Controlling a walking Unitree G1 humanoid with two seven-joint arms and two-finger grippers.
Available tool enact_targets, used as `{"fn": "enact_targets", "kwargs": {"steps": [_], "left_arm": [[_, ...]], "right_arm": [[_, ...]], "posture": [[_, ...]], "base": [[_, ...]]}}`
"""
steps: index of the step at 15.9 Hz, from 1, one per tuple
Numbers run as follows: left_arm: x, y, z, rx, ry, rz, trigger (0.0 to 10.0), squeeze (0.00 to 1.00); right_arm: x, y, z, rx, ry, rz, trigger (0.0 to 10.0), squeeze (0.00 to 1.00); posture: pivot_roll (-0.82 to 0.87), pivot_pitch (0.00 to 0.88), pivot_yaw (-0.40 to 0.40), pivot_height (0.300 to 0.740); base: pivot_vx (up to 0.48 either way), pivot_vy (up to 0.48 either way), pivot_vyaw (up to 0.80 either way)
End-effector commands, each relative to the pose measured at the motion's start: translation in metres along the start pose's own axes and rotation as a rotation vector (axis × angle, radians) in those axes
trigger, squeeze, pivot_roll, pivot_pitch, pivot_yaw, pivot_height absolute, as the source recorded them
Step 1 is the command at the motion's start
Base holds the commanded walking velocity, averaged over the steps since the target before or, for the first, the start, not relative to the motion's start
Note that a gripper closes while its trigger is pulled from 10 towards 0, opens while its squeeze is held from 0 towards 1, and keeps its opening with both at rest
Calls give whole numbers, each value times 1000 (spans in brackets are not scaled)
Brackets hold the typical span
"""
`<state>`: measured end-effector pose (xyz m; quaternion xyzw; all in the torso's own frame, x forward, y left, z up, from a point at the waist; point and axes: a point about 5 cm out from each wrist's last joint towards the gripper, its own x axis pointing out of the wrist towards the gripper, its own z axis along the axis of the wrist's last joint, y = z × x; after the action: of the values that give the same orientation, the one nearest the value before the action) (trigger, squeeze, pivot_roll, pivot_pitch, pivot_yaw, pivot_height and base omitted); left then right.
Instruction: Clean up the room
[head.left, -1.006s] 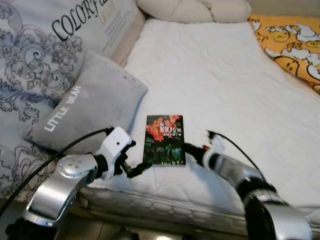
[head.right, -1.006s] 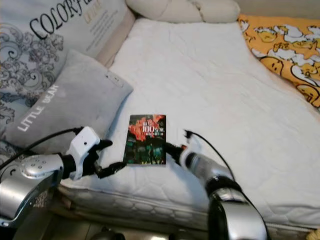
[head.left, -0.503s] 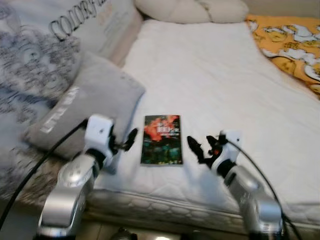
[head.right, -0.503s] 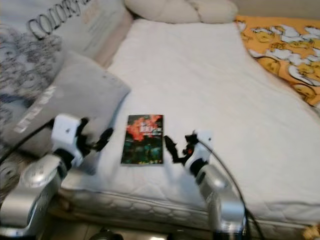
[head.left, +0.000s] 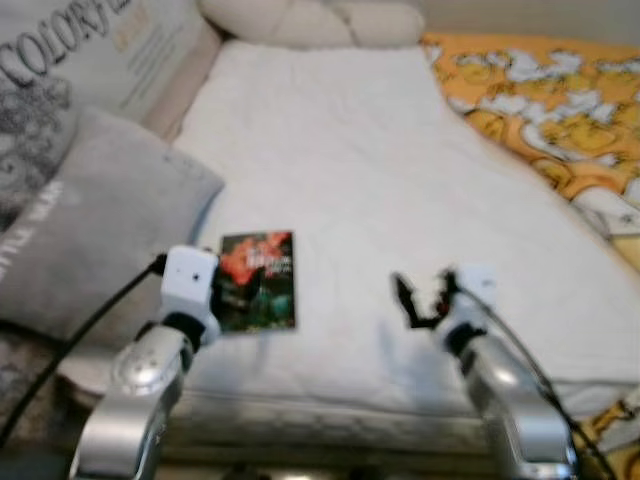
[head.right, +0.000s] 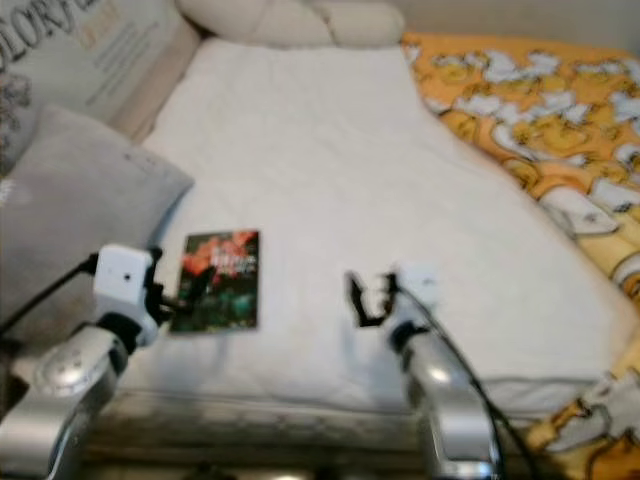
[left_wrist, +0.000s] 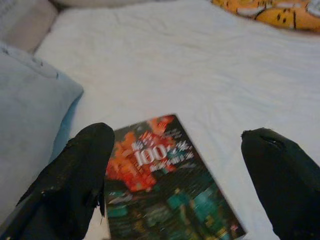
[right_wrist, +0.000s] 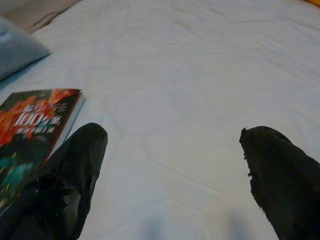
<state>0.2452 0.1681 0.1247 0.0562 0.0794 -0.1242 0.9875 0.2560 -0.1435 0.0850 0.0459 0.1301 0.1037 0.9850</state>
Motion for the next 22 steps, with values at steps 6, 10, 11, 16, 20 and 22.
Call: {"fn": "enact_targets", "kwargs": {"steps": [6,10,11,16,20,22], "left_arm": [[3,-6,3,31,-3,-14,10000,961],[4,-8,3,34,-2,-25,10000,965],[6,-8,4,38,-4,-30,10000,961],[11,-10,5,46,-13,-55,10000,961],[12,-16,4,73,-7,-140,10000,933],[13,-19,3,92,-2,-186,10000,749]], "right_arm": [[-1,-3,-1,-28,-7,-42,10000,1000],[3,-7,0,-2,-2,-81,10000,1000],[4,-9,0,-4,0,-88,10000,1000],[10,-6,2,-4,10,-72,10000,1000],[17,-12,-1,-18,60,-131,10000,1000],[20,-32,-3,26,96,-290,10000,1000]], "posture": [[-71,57,-18,740],[-79,56,-8,740],[-81,51,-7,740],[-99,31,6,740],[-98,18,-14,740],[-99,15,-16,740]], "base": [[0,-419,0],[0,-352,0],[0,-337,0],[0,-269,0],[0,0,0],[0,0,0]]}}
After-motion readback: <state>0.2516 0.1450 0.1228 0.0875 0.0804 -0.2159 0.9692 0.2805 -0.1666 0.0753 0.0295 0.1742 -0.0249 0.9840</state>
